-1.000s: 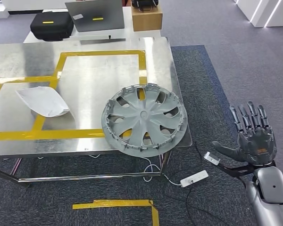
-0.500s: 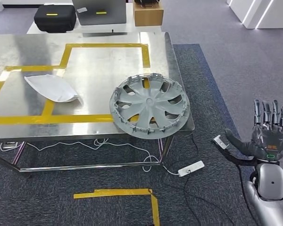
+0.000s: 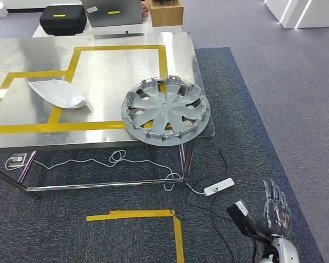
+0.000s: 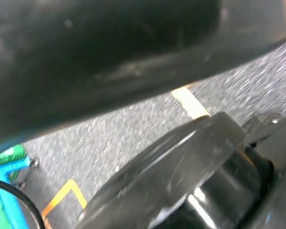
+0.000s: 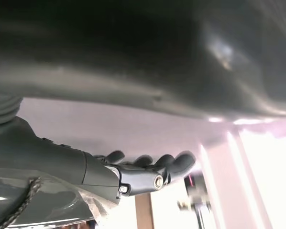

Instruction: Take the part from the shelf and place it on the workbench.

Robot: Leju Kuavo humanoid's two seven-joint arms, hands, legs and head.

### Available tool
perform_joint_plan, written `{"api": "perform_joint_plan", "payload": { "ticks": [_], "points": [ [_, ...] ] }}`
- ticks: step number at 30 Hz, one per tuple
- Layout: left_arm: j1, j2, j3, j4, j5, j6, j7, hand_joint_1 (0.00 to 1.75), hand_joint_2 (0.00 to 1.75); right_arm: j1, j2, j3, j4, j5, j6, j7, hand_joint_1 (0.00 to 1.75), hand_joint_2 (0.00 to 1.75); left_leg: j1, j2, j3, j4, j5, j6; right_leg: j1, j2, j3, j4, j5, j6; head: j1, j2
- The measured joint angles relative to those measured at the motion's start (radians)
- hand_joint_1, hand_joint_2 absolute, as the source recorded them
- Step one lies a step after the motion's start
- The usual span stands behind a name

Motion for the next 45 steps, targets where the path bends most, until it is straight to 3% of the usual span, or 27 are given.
{"api": "perform_joint_plan", "payload": {
  "ticks": [2,4,5,7,9,12,13,14,16,17,18,20,22,24,26,28,29,30,32,33,35,37,39,41,43,44,45],
  "points": [
    [0.005,-0.004,0.008,0.0,0.0,0.006,0.002,0.0,0.0,0.021,0.052,-0.048,0.035,-0.011,0.017,-0.029,0.0,0.0,0.009,-0.002,0.083,-0.107,0.047,-0.008,-0.005,0.006,-0.032,0.02,0.009,0.007,-0.001,0.0],
    [0.005,-0.011,0.019,-0.002,0.003,0.017,0.002,0.0,0.0,0.025,0.098,-0.102,0.071,-0.084,0.127,0.012,0.0,0.0,0.012,-0.012,0.161,-0.229,0.054,-0.01,-0.005,0.013,-0.055,0.038,0.017,0.017,-0.002,0.0],
    [0.006,-0.015,0.025,-0.002,0.004,0.024,0.001,0.0,0.0,0.025,0.121,-0.138,0.105,-0.133,0.206,0.031,0.0,0.0,0.011,-0.017,0.177,-0.26,0.048,-0.008,-0.003,0.015,-0.061,0.042,0.022,0.024,-0.003,0.0],
    [0.011,-0.022,0.037,-0.003,0.006,0.036,-0.001,0.0,0.0,0.029,0.164,-0.228,0.21,-0.197,0.325,0.038,0.0,0.0,0.007,-0.019,0.172,-0.269,0.05,0.008,-0.003,0.015,-0.067,0.042,0.035,0.038,-0.001,0.0],
    [0.018,-0.025,0.047,-0.003,0.004,0.046,-0.002,0.0,0.0,0.031,0.198,-0.316,0.321,-0.195,0.367,0.043,0.0,0.0,0.004,-0.013,0.154,-0.271,0.065,0.032,-0.008,0.015,-0.083,0.062,0.008,0.047,0.002,0.0],
    [0.019,-0.03,0.054,-0.003,0.0,0.053,-0.005,0.0,0.0,0.029,0.242,-0.424,0.433,-0.158,0.423,0.086,0.0,0.0,-0.006,-0.004,0.113,-0.273,0.097,0.056,-0.009,0.015,-0.135,0.217,-0.134,0.047,0.01,0.0],
    [0.019,-0.031,0.054,-0.003,-0.002,0.054,-0.006,0.0,0.0,0.029,0.253,-0.451,0.455,-0.142,0.441,0.098,0.0,0.0,-0.011,-0.001,0.098,-0.272,0.108,0.059,-0.008,0.015,-0.146,0.281,-0.169,0.045,0.01,0.0],
    [0.019,-0.033,0.055,-0.003,-0.004,0.055,-0.007,0.0,0.0,0.027,0.261,-0.471,0.468,-0.125,0.459,0.109,0.0,0.0,-0.017,0.003,0.083,-0.271,0.119,0.061,-0.006,0.015,-0.145,0.323,-0.179,0.042,0.01,0.0],
    [0.018,-0.035,0.058,-0.003,-0.007,0.055,-0.008,0.0,0.0,0.019,0.276,-0.509,0.486,-0.088,0.493,0.122,0.0,0.0,-0.024,0.009,0.056,-0.268,0.138,0.063,0.0,0.015,-0.096,0.31,-0.132,0.032,0.01,0.0],
    [0.016,-0.036,0.058,-0.003,-0.008,0.056,-0.009,0.0,0.0,0.013,0.284,-0.53,0.494,-0.072,0.506,0.124,0.0,0.0,-0.026,0.01,0.046,-0.267,0.147,0.063,0.005,0.015,-0.045,0.252,-0.097,0.025,0.01,0.0],
    [0.015,-0.037,0.059,-0.003,-0.009,0.056,-0.01,0.0,0.0,0.007,0.29,-0.552,0.501,-0.058,0.515,0.122,0.0,0.0,-0.028,0.011,0.038,-0.265,0.156,0.062,0.01,0.015,0.014,0.17,-0.083,0.018,0.01,0.0],
    [0.011,-0.041,0.059,-0.003,-0.011,0.058,-0.012,0.0,0.0,-0.005,0.301,-0.587,0.512,-0.043,0.522,0.117,0.0,0.0,-0.029,0.012,0.031,-0.266,0.175,0.055,0.019,0.014,0.108,0.022,-0.093,0.007,0.01,0.0],
    [0.009,-0.044,0.059,-0.003,-0.011,0.058,-0.013,0.0,0.0,-0.013,0.31,-0.612,0.521,-0.038,0.522,0.114,0.0,0.0,-0.024,0.013,0.029,-0.272,0.196,0.043,0.025,0.014,0.129,-0.028,-0.1,0.0,0.012,0.0],
    [0.008,-0.045,0.059,-0.003,-0.011,0.057,-0.013,0.0,0.0,-0.016,0.318,-0.633,0.529,-0.035,0.522,0.114,0.0,0.0,-0.021,0.01,0.024,-0.267,0.188,0.03,0.023,0.011,0.114,-0.034,-0.076,-0.01,0.014,0.0],
    [0.011,-0.046,0.06,-0.003,-0.011,0.057,-0.014,0.0,0.0,-0.019,0.324,-0.648,0.535,-0.032,0.523,0.111,0.0,0.0,-0.017,0.003,0.01,-0.206,0.105,0.017,0.017,0.007,0.092,-0.04,-0.048,-0.019,0.012,0.0],
    [0.011,-0.045,0.06,-0.003,-0.011,0.056,-0.014,0.0,0.0,-0.021,0.328,-0.659,0.54,-0.025,0.523,0.098,0.0,0.0,-0.01,0.001,-0.009,-0.082,-0.001,0.004,0.016,0.006,0.061,-0.034,-0.028,-0.022,0.01,0.0],
    [0.011,-0.045,0.06,-0.003,-0.011,0.055,-0.014,0.0,0.0,-0.024,0.331,-0.665,0.543,-0.021,0.523,0.086,0.0,0.0,-0.007,0.0,-0.014,-0.019,-0.028,-0.002,0.015,0.005,0.043,-0.028,-0.018,-0.02,0.01,0.0],
    [0.01,-0.045,0.06,-0.003,-0.011,0.055,-0.014,0.0,0.0,-0.028,0.333,-0.67,0.546,-0.018,0.523,0.073,0.0,0.0,-0.002,0.001,-0.011,0.023,-0.029,-0.008,0.014,0.004,0.024,-0.02,-0.008,-0.018,0.01,0.0],
    [0.009,-0.045,0.06,-0.004,-0.012,0.054,-0.014,0.0,0.0,-0.043,0.337,-0.683,0.555,-0.01,0.517,0.046,0.0,0.0,0.008,0.001,0.036,0.014,0.024,-0.019,0.008,0.004,-0.015,0.001,0.009,-0.009,0.009,0.0],
    [0.008,-0.045,0.06,-0.005,-0.013,0.051,-0.014,0.0,0.0,-0.053,0.339,-0.692,0.562,-0.005,0.51,0.032,0.0,0.0,0.014,0.0,0.084,-0.043,0.049,-0.025,0.006,0.005,-0.032,0.014,0.016,-0.003,0.009,0.0],
    [0.005,-0.046,0.06,-0.009,-0.016,0.047,-0.014,0.0,0.0,-0.075,0.343,-0.713,0.582,0.01,0.494,-0.001,0.0,0.0,0.021,-0.003,0.187,-0.193,0.043,-0.025,0.005,0.006,-0.062,0.041,0.025,0.009,0.008,0.0],
    [0.0,-0.048,0.06,-0.012,-0.018,0.046,-0.014,0.0,0.0,-0.1,0.346,-0.735,0.606,0.015,0.485,-0.033,0.0,0.0,0.016,-0.007,0.229,-0.273,0.016,-0.011,0.004,0.007,-0.082,0.056,0.04,0.022,0.009,0.0],
    [0.001,-0.049,0.061,-0.012,-0.018,0.048,-0.013,0.0,0.0,-0.12,0.346,-0.76,0.635,0.003,0.483,-0.055,0.0,0.0,0.012,-0.003,0.212,-0.277,0.024,0.011,-0.002,0.008,-0.095,0.063,0.038,0.033,0.01,0.0],
    [0.006,-0.048,0.064,-0.012,-0.013,0.051,-0.015,0.0,0.0,-0.131,0.346,-0.785,0.66,-0.012,0.485,-0.067,0.0,0.0,0.009,0.004,0.191,-0.279,0.043,0.033,-0.006,0.01,-0.116,0.121,-0.035,0.04,0.012,0.0],
    [0.009,-0.047,0.07,-0.012,-0.007,0.058,-0.024,0.0,0.0,-0.14,0.346,-0.808,0.679,-0.017,0.491,-0.076,0.0,0.0,0.001,0.007,0.166,-0.278,0.065,0.044,-0.006,0.013,-0.143,0.241,-0.135,0.042,0.015,0.0],
    [0.009,-0.048,0.073,-0.012,-0.004,0.063,-0.03,0.0,0.0,-0.145,0.346,-0.818,0.686,-0.017,0.495,-0.079,0.0,0.0,-0.003,0.008,0.151,-0.277,0.076,0.046,-0.005,0.013,-0.15,0.298,-0.157,0.041,0.016,0.0],
    [0.009,-0.048,0.075,-0.011,-0.001,0.066,-0.036,0.0,0.0,-0.151,0.346,-0.827,0.692,-0.017,0.499,-0.082,0.0,0.0,-0.007,0.009,0.135,-0.276,0.088,0.047,-0.004,0.013,-0.146,0.334,-0.153,0.039,0.016,0.0]
  ]
}}
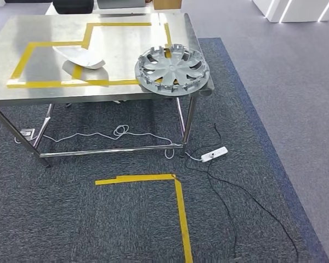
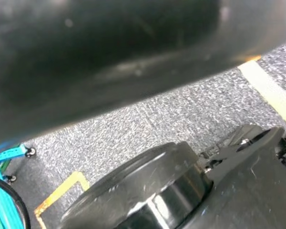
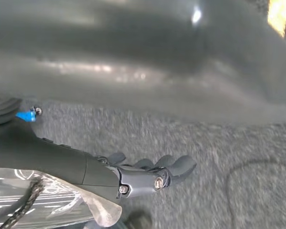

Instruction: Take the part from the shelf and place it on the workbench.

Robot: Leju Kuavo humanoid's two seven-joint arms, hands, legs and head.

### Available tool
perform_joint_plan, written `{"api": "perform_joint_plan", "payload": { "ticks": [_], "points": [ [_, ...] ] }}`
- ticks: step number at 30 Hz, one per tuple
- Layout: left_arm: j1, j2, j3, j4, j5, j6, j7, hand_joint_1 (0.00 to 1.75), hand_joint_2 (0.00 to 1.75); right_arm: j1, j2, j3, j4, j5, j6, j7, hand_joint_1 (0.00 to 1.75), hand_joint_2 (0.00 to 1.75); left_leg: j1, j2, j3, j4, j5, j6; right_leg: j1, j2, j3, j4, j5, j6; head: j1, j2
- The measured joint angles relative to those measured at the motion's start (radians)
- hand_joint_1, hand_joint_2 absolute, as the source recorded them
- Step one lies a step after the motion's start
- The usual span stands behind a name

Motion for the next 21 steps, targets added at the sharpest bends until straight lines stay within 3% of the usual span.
{"api": "perform_joint_plan", "payload": {
  "ticks": [1,3,5,7,9,10,12,14,15,16,18,19,21],
  "points": [
    [0.0,0.0,0.001,0.001,0.003,0.002,-0.005,0.0,0.0,-0.004,0.0,-0.009,0.004,0.001,0.003,-0.003,0.0,0.0,-0.003,0.001,-0.015,0.002,0.011,0.0,0.002,0.0,0.019,0.004,0.025,-0.003,0.0,0.0],
    [0.0,0.0,0.003,0.003,0.006,0.003,-0.011,0.0,0.0,-0.011,0.0,-0.023,0.01,0.004,0.005,-0.007,0.0,0.0,-0.005,0.001,-0.039,0.005,0.03,-0.001,0.007,0.001,0.104,-0.086,0.086,-0.014,0.0,0.0],
    [-0.001,-0.002,0.004,0.004,0.008,0.005,-0.015,0.0,0.0,-0.02,0.0,-0.034,0.014,0.008,0.005,-0.014,0.0,0.0,-0.008,0.0,-0.053,0.008,0.049,-0.008,0.013,0.002,0.212,-0.244,0.09,-0.025,0.0,0.0],
    [-0.003,-0.003,0.007,0.006,0.01,0.008,-0.018,0.0,0.0,-0.031,0.0,-0.044,0.022,0.014,0.004,-0.026,0.0,0.0,-0.007,0.001,-0.063,0.008,0.069,-0.02,0.02,0.003,0.257,-0.333,0.069,-0.03,0.0,0.0],
    [-0.005,-0.002,0.011,0.009,0.013,0.012,-0.019,0.0,0.0,-0.038,0.0,-0.055,0.034,0.019,0.001,-0.036,0.0,0.0,-0.005,0.001,-0.073,0.01,0.078,-0.033,0.02,0.001,0.244,-0.346,0.077,-0.037,-0.001,0.0],
    [-0.004,-0.002,0.014,0.011,0.014,0.014,-0.019,0.0,0.0,-0.039,0.0,-0.059,0.039,0.021,0.0,-0.038,0.0,0.0,-0.004,-0.002,-0.08,0.023,0.058,-0.039,0.018,-0.002,0.235,-0.349,0.087,-0.044,-0.002,0.0],
    [-0.003,-0.001,0.02,0.014,0.015,0.015,-0.02,0.0,0.0,-0.041,0.0,-0.064,0.049,0.022,-0.001,-0.041,0.0,0.0,-0.002,-0.006,-0.101,0.102,-0.035,-0.048,0.016,-0.007,0.21,-0.35,0.112,-0.058,-0.007,0.0],
    [-0.002,0.0,0.025,0.016,0.015,0.016,-0.021,0.0,0.0,-0.042,0.0,-0.067,0.056,0.023,-0.001,-0.042,0.0,0.0,0.0,-0.007,-0.123,0.228,-0.121,-0.054,0.019,-0.009,0.179,-0.342,0.133,-0.063,-0.011,0.0],
    [-0.002,0.0,0.026,0.017,0.015,0.016,-0.021,0.0,0.0,-0.043,0.0,-0.069,0.059,0.023,-0.001,-0.043,0.0,0.0,0.0,-0.007,-0.124,0.275,-0.128,-0.056,0.02,-0.011,0.162,-0.336,0.144,-0.063,-0.012,0.0],
    [-0.003,0.0,0.027,0.018,0.015,0.016,-0.021,0.0,0.0,-0.045,0.0,-0.071,0.062,0.023,-0.001,-0.043,0.0,0.0,0.001,-0.007,-0.115,0.296,-0.11,-0.057,0.021,-0.012,0.143,-0.327,0.154,-0.063,-0.012,0.0],
    [-0.003,0.0,0.027,0.018,0.015,0.016,-0.022,0.0,0.0,-0.049,0.0,-0.075,0.066,0.023,-0.001,-0.044,0.0,0.0,0.001,-0.007,-0.052,0.24,-0.045,-0.055,0.022,-0.012,0.103,-0.306,0.173,-0.059,-0.012,0.0],
    [-0.005,0.0,0.027,0.019,0.015,0.016,-0.022,0.0,0.0,-0.05,0.0,-0.077,0.068,0.023,-0.002,-0.044,0.0,0.0,0.001,-0.008,-0.001,0.17,-0.036,-0.053,0.023,-0.012,0.083,-0.295,0.181,-0.055,-0.012,0.0],
    [-0.008,0.0,0.027,0.019,0.015,0.016,-0.024,0.0,0.0,-0.052,0.0,-0.079,0.071,0.024,-0.002,-0.045,0.0,0.0,-0.003,-0.01,0.084,0.035,-0.06,-0.04,0.024,-0.013,0.06,-0.278,0.196,-0.046,-0.011,0.0]
  ]
}}
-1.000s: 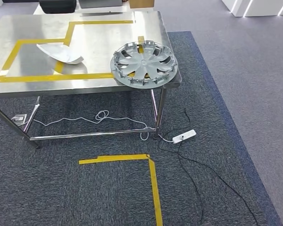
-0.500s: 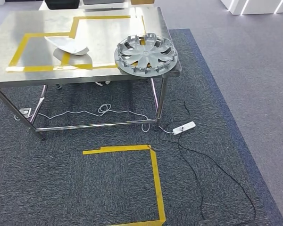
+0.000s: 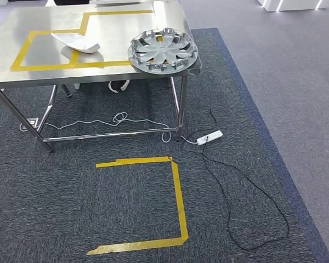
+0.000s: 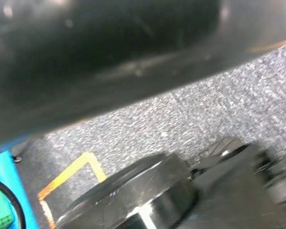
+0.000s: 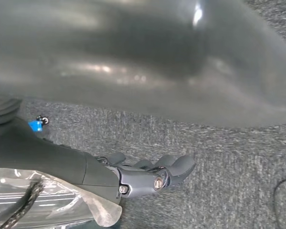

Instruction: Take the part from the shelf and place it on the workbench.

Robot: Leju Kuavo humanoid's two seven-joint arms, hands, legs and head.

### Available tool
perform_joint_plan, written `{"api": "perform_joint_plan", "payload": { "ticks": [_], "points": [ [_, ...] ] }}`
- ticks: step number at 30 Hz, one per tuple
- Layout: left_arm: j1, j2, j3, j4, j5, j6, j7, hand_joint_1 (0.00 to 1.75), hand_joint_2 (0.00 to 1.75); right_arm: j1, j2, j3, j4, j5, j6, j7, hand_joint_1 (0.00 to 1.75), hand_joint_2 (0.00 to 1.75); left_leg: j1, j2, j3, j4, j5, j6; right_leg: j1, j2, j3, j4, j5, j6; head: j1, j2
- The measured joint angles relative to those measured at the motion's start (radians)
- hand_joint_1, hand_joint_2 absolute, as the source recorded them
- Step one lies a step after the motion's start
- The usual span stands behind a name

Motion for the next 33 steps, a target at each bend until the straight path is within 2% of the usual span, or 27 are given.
{"api": "perform_joint_plan", "payload": {
  "ticks": [1,2,3,4,5,6,8,9,10,11,12,13,15,16,17,18,19,20,21,23,24,25,26,28,30,31,33],
  "points": [
    [-0.001,0.0,0.0,0.0,0.0,0.0,-0.001,0.0,0.0,-0.001,0.0,-0.001,0.001,0.0,0.0,0.0,0.0,0.0,-0.004,-0.001,0.017,-0.036,-0.014,0.009,-0.001,-0.001,-0.005,0.002,0.009,0.005,0.0,0.0],
    [-0.002,0.0,0.0,0.001,0.0,0.0,-0.002,0.0,0.0,-0.002,0.0,-0.002,0.002,0.0,0.0,-0.001,0.0,0.0,-0.007,0.0,0.017,-0.049,-0.013,0.018,-0.001,-0.002,-0.008,0.001,0.021,0.01,0.001,0.0],
    [-0.002,0.0,0.0,0.002,0.0,0.0,-0.002,0.0,0.0,-0.002,0.0,-0.004,0.004,0.0,-0.001,-0.001,0.0,0.0,-0.007,0.002,0.006,-0.05,-0.003,0.027,-0.003,-0.001,-0.012,0.0,0.028,0.015,-0.002,0.0],
    [-0.002,0.0,0.0,0.004,0.0,0.0,-0.002,0.0,0.0,-0.002,0.0,-0.006,0.006,0.0,-0.001,-0.001,0.0,0.0,-0.006,0.004,-0.006,-0.052,0.011,0.036,-0.005,0.002,-0.019,0.005,0.016,0.02,-0.003,0.0],
    [-0.002,0.0,0.0,0.005,0.0,-0.001,-0.003,0.0,0.0,-0.001,0.0,-0.008,0.007,0.0,-0.001,-0.001,0.0,0.0,-0.004,0.007,-0.022,-0.054,0.026,0.043,-0.006,0.005,-0.029,0.024,-0.017,0.026,-0.003,0.0],
    [-0.002,0.0,0.001,0.006,0.0,-0.001,-0.003,0.0,0.0,0.0,0.0,-0.01,0.009,0.0,-0.002,-0.001,0.0,0.0,-0.002,0.008,-0.04,-0.055,0.041,0.048,-0.008,0.009,-0.041,0.062,-0.07,0.031,-0.003,0.0],
    [-0.002,0.0,0.001,0.006,0.0,-0.002,-0.004,0.0,0.0,-0.001,0.0,-0.012,0.012,-0.001,-0.003,-0.001,0.0,0.0,-0.004,0.009,-0.078,-0.054,0.07,0.051,-0.011,0.012,-0.061,0.175,-0.174,0.039,0.001,0.0],
    [-0.002,0.0,0.001,0.006,0.0,-0.002,-0.005,0.0,0.0,-0.003,0.0,-0.013,0.013,-0.002,-0.003,-0.001,0.0,0.0,-0.004,0.011,-0.098,-0.053,0.085,0.05,-0.012,0.012,-0.062,0.23,-0.19,0.041,0.002,0.0],
    [-0.002,0.0,0.001,0.006,0.0,-0.002,-0.005,0.0,0.0,-0.004,0.0,-0.014,0.015,-0.004,-0.004,-0.001,0.0,0.0,-0.005,0.012,-0.118,-0.051,0.099,0.049,-0.012,0.012,-0.052,0.264,-0.176,0.041,0.002,0.0],
    [-0.002,0.0,0.001,0.006,0.0,-0.002,-0.005,0.0,0.0,-0.005,0.0,-0.016,0.016,-0.004,-0.005,0.0,0.0,0.0,-0.005,0.013,-0.139,-0.047,0.114,0.047,-0.012,0.012,-0.029,0.27,-0.14,0.041,0.002,0.0],
    [-0.002,0.0,0.001,0.006,0.0,-0.002,-0.006,0.0,0.0,-0.005,0.0,-0.019,0.017,-0.005,-0.005,0.0,0.0,0.0,-0.005,0.014,-0.159,-0.044,0.127,0.045,-0.012,0.013,0.011,0.241,-0.103,0.041,0.002,0.0],
    [-0.002,-0.001,0.001,0.006,0.0,-0.002,-0.006,0.0,0.0,-0.006,0.0,-0.021,0.018,-0.006,-0.006,0.0,0.0,0.0,-0.005,0.014,-0.175,-0.039,0.139,0.041,-0.012,0.013,0.069,0.175,-0.089,0.04,0.002,0.0],
    [-0.002,-0.002,0.001,0.006,0.001,-0.002,-0.006,0.0,0.0,-0.01,0.0,-0.025,0.019,-0.008,-0.005,0.0,0.0,0.0,-0.006,0.012,-0.191,-0.034,0.161,0.033,-0.01,0.015,0.194,0.001,-0.121,0.033,0.002,0.0],
    [-0.002,-0.002,0.001,0.006,0.001,-0.001,-0.007,0.0,0.0,-0.013,0.0,-0.027,0.02,-0.009,-0.005,0.0,0.0,0.0,-0.007,0.012,-0.194,-0.034,0.171,0.027,-0.008,0.016,0.229,-0.06,-0.144,0.027,0.003,0.0],
    [-0.003,-0.002,0.001,0.006,0.001,-0.001,-0.008,0.0,0.0,-0.015,0.0,-0.03,0.021,-0.011,-0.003,0.0,0.0,0.0,-0.006,0.012,-0.195,-0.036,0.181,0.021,-0.005,0.016,0.242,-0.09,-0.155,0.019,0.003,0.0],
    [-0.003,-0.001,0.001,0.006,0.002,0.0,-0.008,0.0,0.0,-0.016,-0.001,-0.034,0.022,-0.013,-0.001,0.0,0.0,0.0,-0.004,0.012,-0.197,-0.037,0.19,0.015,-0.005,0.015,0.234,-0.093,-0.152,0.01,0.003,0.0],
    [-0.002,-0.001,0.002,0.006,0.003,0.002,-0.009,0.0,0.0,-0.016,-0.001,-0.038,0.022,-0.014,0.001,0.0,0.0,0.0,-0.002,0.012,-0.201,-0.033,0.184,0.008,-0.005,0.013,0.226,-0.091,-0.144,0.001,0.003,0.0],
    [0.0,-0.001,0.002,0.006,0.004,0.003,-0.009,0.0,0.0,-0.015,-0.001,-0.042,0.023,-0.015,0.002,0.0,0.0,0.0,-0.001,0.01,-0.207,-0.015,0.16,0.002,-0.006,0.011,0.217,-0.09,-0.134,-0.009,0.001,0.0],
    [0.003,-0.001,0.002,0.006,0.005,0.004,-0.009,0.0,0.0,-0.015,-0.001,-0.045,0.023,-0.015,0.003,0.0,0.0,0.0,0.0,0.009,-0.217,0.021,0.117,-0.002,-0.008,0.009,0.207,-0.09,-0.123,-0.016,-0.001,0.0],
    [0.006,-0.001,0.004,0.006,0.008,0.007,-0.009,0.0,0.0,-0.015,-0.001,-0.049,0.024,-0.015,0.004,0.0,0.0,0.0,0.002,0.006,-0.243,0.144,0.016,-0.01,-0.006,0.007,0.184,-0.086,-0.105,-0.022,-0.004,0.0],
    [0.007,-0.001,0.005,0.006,0.008,0.009,-0.009,0.0,0.0,-0.015,-0.001,-0.052,0.024,-0.015,0.004,0.0,0.0,0.0,0.002,0.006,-0.253,0.206,-0.01,-0.012,-0.005,0.007,0.171,-0.083,-0.097,-0.022,-0.004,0.0],
    [0.007,-0.001,0.005,0.006,0.009,0.012,-0.009,0.0,0.0,-0.015,-0.001,-0.054,0.024,-0.015,0.004,0.0,0.0,0.0,0.002,0.005,-0.251,0.244,-0.011,-0.012,-0.003,0.006,0.157,-0.078,-0.09,-0.022,-0.004,0.0],
    [0.008,-0.001,0.006,0.006,0.009,0.014,-0.008,0.0,0.0,-0.015,-0.001,-0.057,0.024,-0.016,0.004,-0.001,0.0,0.0,0.002,0.005,-0.235,0.247,0.006,-0.011,-0.003,0.005,0.144,-0.072,-0.084,-0.021,-0.004,0.0],
    [0.009,-0.001,0.006,0.006,0.01,0.018,-0.008,0.0,0.0,-0.016,0.0,-0.062,0.024,-0.018,0.005,-0.001,0.0,0.0,0.002,0.004,-0.149,0.141,0.05,-0.004,-0.002,0.005,0.127,-0.057,-0.078,-0.018,-0.004,0.0],
    [0.009,-0.001,0.006,0.006,0.01,0.019,-0.008,0.0,0.0,-0.017,0.0,-0.066,0.024,-0.024,0.008,0.0,0.0,0.0,-0.001,0.003,-0.062,0.005,0.054,0.007,0.001,0.005,0.113,-0.042,-0.073,-0.012,-0.004,0.0],
    [0.009,0.0,0.006,0.006,0.01,0.02,-0.008,0.0,0.0,-0.018,0.0,-0.069,0.024,-0.029,0.012,0.0,0.0,0.0,-0.003,0.003,-0.042,-0.033,0.047,0.012,0.002,0.005,0.106,-0.036,-0.071,-0.008,-0.004,0.0],
    [0.01,0.0,0.007,0.006,0.011,0.02,-0.008,0.0,0.0,-0.02,0.0,-0.076,0.024,-0.036,0.019,0.0,0.0,0.0,-0.004,0.003,-0.043,-0.05,0.044,0.021,0.003,0.005,0.1,-0.032,-0.064,0.002,-0.003,0.0]
  ]
}}
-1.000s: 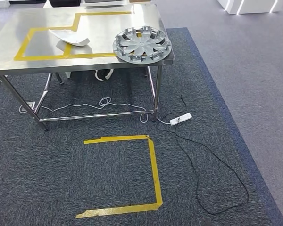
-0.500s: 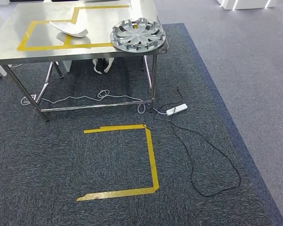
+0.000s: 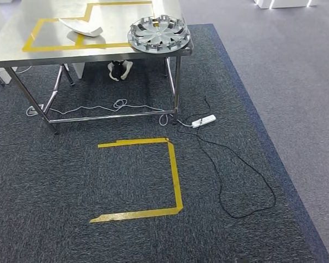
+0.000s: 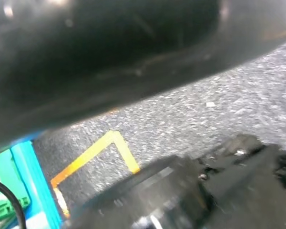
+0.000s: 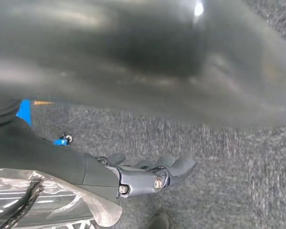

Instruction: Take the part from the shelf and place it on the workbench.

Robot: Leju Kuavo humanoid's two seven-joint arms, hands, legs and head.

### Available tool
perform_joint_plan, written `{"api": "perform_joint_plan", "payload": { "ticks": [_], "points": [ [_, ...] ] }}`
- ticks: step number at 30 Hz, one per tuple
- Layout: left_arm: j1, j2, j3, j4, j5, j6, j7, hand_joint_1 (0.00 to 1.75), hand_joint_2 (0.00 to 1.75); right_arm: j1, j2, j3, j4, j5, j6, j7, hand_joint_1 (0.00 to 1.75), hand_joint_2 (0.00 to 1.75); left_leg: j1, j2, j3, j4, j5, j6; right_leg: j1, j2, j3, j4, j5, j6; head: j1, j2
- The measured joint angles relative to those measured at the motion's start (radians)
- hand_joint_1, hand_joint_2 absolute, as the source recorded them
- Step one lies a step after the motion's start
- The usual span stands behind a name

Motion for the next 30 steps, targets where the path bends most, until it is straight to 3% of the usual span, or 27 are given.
{"api": "perform_joint_plan", "payload": {
  "ticks": [2,4,6,10,14,30],
  "points": [
    [0.001,0.0,0.0,0.0,0.0,0.0,0.001,0.0,0.0,-0.001,0.0,-0.005,0.0,-0.004,0.002,0.0,0.0,0.0,0.001,0.001,-0.006,-0.006,0.006,0.009,-0.001,0.004,-0.014,0.012,-0.013,0.01,0.002,0.0],
    [0.001,-0.002,0.001,0.0,0.001,0.0,0.002,0.0,0.0,-0.002,0.0,-0.01,0.0,-0.007,0.004,0.0,0.0,0.0,-0.002,-0.001,-0.015,-0.003,0.008,0.011,-0.004,0.008,-0.025,0.013,-0.016,-0.005,0.009,0.0],
    [0.001,-0.004,0.001,0.0,0.002,0.0,0.002,0.0,0.0,-0.004,0.0,-0.015,0.0,-0.008,0.005,-0.001,0.0,0.0,-0.005,-0.003,-0.024,0.005,0.008,0.009,-0.006,0.01,-0.027,0.004,-0.001,-0.021,0.013,0.0],
    [0.001,-0.003,0.008,0.0,0.003,0.001,0.002,0.0,0.0,-0.003,0.0,-0.023,0.0,-0.008,0.007,-0.002,0.0,0.0,-0.007,-0.003,-0.029,0.008,0.013,0.013,-0.01,0.012,-0.031,0.004,0.015,0.002,0.012,0.0],
    [0.001,-0.003,0.012,0.0,0.003,0.001,0.002,0.0,0.0,-0.004,0.0,-0.027,0.0,-0.01,0.012,-0.002,0.0,0.0,-0.008,-0.003,-0.033,0.009,0.018,0.014,-0.012,0.011,-0.029,0.004,0.021,0.009,0.012,0.0],
    [0.001,-0.002,0.019,0.0,0.021,0.001,-0.009,0.0,0.0,-0.02,0.0,-0.068,0.013,-0.064,0.057,-0.001,0.0,0.0,-0.007,-0.003,-0.045,0.011,0.027,0.009,-0.012,0.01,-0.039,0.006,0.028,0.01,0.011,0.0]
  ]
}}
